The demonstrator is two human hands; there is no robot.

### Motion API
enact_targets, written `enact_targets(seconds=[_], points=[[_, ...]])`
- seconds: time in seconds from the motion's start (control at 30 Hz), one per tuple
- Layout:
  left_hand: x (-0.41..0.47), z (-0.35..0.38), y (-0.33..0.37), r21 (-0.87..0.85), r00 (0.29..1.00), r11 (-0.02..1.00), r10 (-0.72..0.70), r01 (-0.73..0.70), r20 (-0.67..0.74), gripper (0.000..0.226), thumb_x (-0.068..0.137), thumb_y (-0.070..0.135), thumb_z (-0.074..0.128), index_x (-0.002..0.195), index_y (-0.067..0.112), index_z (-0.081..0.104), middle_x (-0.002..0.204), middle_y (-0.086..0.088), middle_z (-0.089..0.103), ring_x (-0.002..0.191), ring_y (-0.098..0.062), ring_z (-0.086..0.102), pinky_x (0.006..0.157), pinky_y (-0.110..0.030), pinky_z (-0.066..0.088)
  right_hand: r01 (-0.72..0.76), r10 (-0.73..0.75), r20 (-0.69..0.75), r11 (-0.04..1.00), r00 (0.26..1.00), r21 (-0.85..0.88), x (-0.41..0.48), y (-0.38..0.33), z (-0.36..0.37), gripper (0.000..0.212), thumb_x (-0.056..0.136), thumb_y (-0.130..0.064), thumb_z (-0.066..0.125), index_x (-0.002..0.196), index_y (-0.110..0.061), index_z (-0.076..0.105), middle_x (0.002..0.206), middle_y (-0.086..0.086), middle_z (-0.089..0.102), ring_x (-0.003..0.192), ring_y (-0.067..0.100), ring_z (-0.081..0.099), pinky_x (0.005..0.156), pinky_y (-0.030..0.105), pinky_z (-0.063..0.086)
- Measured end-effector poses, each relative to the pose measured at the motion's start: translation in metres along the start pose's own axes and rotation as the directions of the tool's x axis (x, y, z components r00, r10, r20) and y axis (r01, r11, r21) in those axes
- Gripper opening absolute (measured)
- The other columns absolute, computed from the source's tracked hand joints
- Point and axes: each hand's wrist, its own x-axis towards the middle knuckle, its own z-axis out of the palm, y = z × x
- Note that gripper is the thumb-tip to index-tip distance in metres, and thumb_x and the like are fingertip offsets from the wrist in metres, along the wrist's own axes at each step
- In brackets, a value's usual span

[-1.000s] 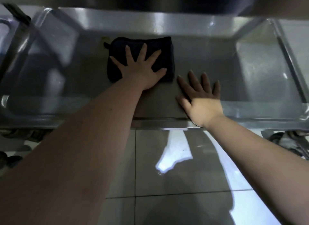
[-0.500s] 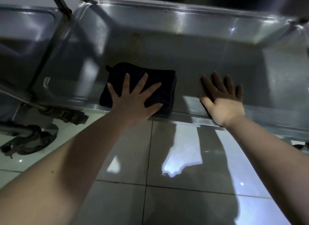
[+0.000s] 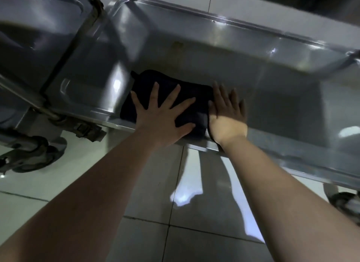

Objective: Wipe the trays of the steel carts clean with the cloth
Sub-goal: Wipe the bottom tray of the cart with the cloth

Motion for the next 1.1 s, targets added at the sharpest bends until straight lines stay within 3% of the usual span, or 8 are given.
enact_targets(seconds=[0.2,0.53,0.83,1.1], points=[[0.054,-0.007,-0.029,-0.029,0.998,0.999,-0.022,0.024,0.063,0.071,0.07,0.088,0.004,0.136,0.068,-0.012,0.16,0.02,-0.015,0.147,-0.036,-0.018,0.1,-0.077,-0.013,0.021,-0.015,0.072,0.996,0.997,-0.083,-0.002,-0.003,0.001,0.057,0.098,-0.055,0.025,0.152,-0.048,0.008,0.164,-0.007,0.003,0.151,0.025,-0.003,0.12,0.045,-0.005],[0.145,-0.036,-0.022,-0.002,0.982,1.0,-0.014,0.014,0.188,0.068,0.084,0.082,0.017,0.145,0.06,-0.006,0.162,0.013,-0.015,0.146,-0.04,-0.018,0.1,-0.08,-0.011,0.029,-0.025,0.042,0.995,0.999,-0.1,0.002,-0.003,0.003,0.059,0.096,-0.058,0.03,0.152,-0.048,0.013,0.164,-0.008,0.004,0.151,0.025,-0.004,0.119,0.05,-0.004],[0.059,-0.024,-0.025,-0.029,0.987,0.996,0.083,-0.08,0.14,0.068,0.079,0.083,0.012,0.142,0.063,-0.004,0.161,0.017,-0.012,0.146,-0.036,-0.018,0.105,-0.076,-0.01,0.01,-0.005,0.048,0.995,0.999,-0.095,0.001,-0.005,0.001,0.062,0.092,-0.063,0.018,0.151,-0.048,0.013,0.164,-0.007,0.004,0.151,0.025,-0.002,0.119,0.05,-0.001],[-0.028,-0.019,-0.073,-0.04,0.997,0.998,0.042,-0.04,0.064,0.064,0.076,0.085,0.007,0.136,0.069,-0.008,0.159,0.026,-0.01,0.148,-0.024,-0.014,0.107,-0.068,-0.016,0.009,-0.004,0.062,0.997,0.998,-0.082,0.0,-0.004,-0.003,0.058,0.096,-0.058,0.029,0.151,-0.048,0.014,0.164,-0.01,0.002,0.151,0.023,-0.003,0.12,0.048,-0.003]])
